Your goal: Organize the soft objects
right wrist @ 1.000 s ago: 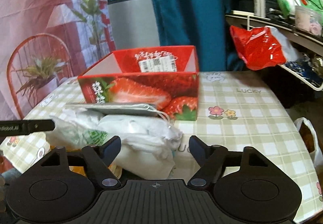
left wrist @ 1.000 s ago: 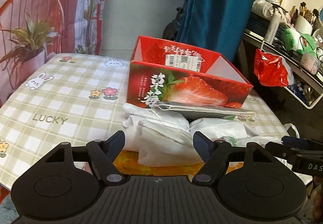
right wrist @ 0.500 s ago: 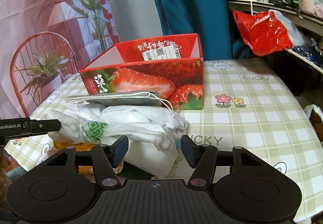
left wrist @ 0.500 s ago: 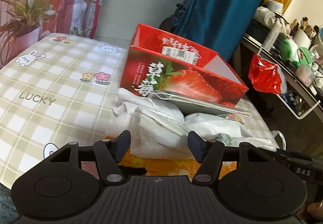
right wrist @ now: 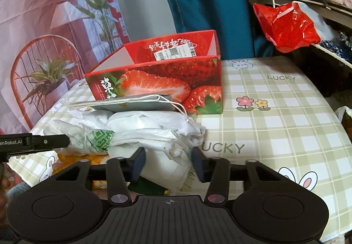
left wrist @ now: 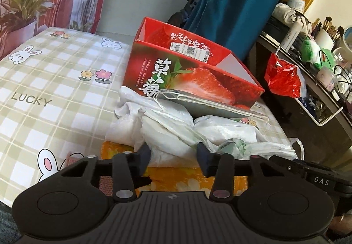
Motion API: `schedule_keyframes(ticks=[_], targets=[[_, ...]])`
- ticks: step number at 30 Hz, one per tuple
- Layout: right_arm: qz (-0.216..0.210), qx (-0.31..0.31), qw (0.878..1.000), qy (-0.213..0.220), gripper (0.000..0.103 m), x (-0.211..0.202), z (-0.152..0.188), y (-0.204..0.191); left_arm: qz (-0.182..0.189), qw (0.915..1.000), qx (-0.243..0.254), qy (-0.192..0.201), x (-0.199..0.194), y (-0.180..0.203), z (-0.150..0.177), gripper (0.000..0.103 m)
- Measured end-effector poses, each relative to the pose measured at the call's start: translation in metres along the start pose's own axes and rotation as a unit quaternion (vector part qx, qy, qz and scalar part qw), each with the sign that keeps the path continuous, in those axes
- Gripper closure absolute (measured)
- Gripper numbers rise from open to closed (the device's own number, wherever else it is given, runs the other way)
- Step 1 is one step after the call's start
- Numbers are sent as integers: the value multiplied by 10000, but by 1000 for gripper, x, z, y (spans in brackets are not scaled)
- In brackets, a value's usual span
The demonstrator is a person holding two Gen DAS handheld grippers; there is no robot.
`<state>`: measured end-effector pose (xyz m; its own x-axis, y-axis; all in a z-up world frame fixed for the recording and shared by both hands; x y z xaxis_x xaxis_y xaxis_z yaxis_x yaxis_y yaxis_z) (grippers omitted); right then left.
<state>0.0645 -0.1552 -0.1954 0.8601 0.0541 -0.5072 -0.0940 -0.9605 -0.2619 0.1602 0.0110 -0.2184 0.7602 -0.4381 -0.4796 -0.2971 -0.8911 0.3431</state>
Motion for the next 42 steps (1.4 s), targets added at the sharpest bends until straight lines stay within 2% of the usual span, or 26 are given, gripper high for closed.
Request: schedule_keyframes(ticks=[4,7,17,29,36,42], targets=[[-14,-12,10000,30,70,-1,0,1,-92,9999,20,84,-1,-2,0,72],[-38,3,10000,44,80,-1,0,0,-181,9997,80,141,-1,-3,-2,73],[-186,-57,9997,172,89,-6,-4,-4,-251,9990,187,325,-8,-3,-6,77],[-372,-219,9975,554,92,-23,-17,-13,-275,9950,559,777,-28,9,-20,77],[-511,-262,9940,926,92,-37,-38,-16,-142,9890,827,1215,-45,25,-51,77],[-636,-441,9882,1320,92,-46,-75,-18,53,9864,829,1416,-45,37,-80,77]])
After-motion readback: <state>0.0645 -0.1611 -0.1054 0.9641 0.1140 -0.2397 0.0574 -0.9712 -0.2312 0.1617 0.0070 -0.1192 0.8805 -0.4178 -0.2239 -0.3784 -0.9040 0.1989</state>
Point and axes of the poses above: each gripper's, at about its wrist camera, not at the fingertips, and x roughly the way its jaws point, y to its right, z to its underside, the point moved 6 cm from there along x, roughly the way its jaws point, and after that the axes turned 9 degrees about y, right-handed, at the moved point
